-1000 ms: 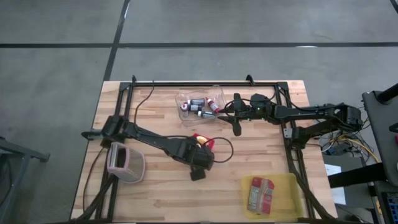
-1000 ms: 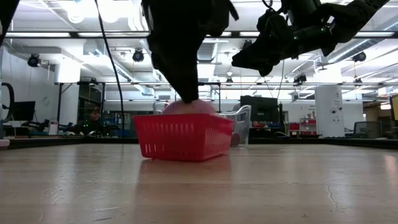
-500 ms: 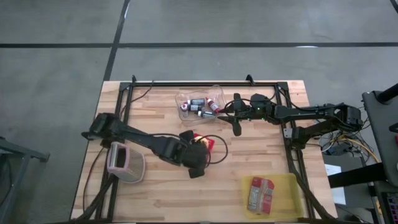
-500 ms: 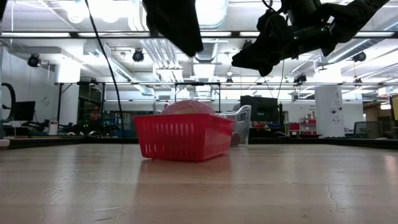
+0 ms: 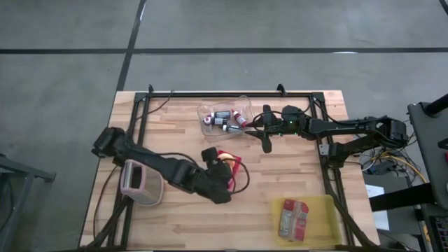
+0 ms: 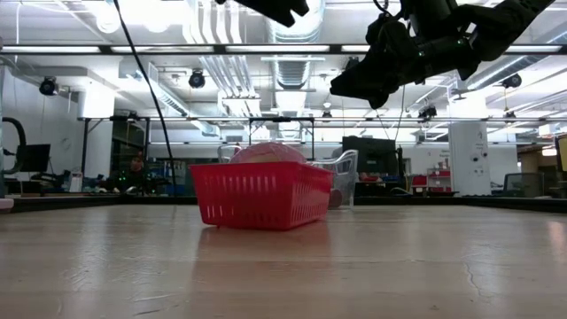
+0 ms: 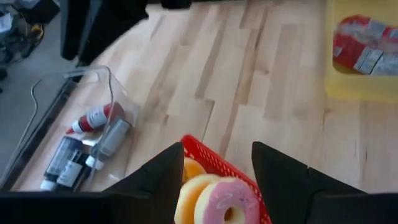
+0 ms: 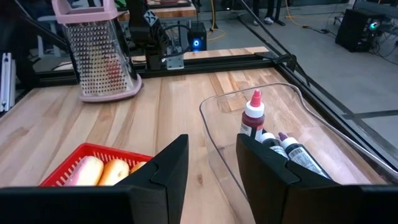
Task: Pick & Place Food Item
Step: Return to Home Position
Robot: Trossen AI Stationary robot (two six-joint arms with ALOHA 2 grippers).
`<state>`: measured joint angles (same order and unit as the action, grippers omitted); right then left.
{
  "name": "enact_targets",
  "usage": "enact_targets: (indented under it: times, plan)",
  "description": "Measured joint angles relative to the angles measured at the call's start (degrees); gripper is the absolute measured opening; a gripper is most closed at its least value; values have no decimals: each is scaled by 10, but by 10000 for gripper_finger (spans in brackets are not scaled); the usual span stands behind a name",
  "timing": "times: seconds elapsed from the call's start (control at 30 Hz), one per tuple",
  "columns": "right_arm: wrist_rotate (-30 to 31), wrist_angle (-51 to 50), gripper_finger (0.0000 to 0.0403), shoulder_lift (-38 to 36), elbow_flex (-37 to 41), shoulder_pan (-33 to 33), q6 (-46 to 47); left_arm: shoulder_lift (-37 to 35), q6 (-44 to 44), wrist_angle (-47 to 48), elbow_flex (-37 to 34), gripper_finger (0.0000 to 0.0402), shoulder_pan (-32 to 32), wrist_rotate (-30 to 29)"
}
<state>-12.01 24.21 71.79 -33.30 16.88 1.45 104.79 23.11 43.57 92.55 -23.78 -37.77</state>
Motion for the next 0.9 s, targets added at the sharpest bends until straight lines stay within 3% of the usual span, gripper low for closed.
enact_targets:
  times: [0.3,0.63,0.9]
  plan:
    - [0,0,130,0,0,0,0,-3,-58,-73,-22,130,0,11]
    - [0,0,130,0,0,0,0,-2,-137,-269,-116,79,2,14]
    - [0,-2,130,0,0,0,0,-27,-204,-337,-136,6,18,78]
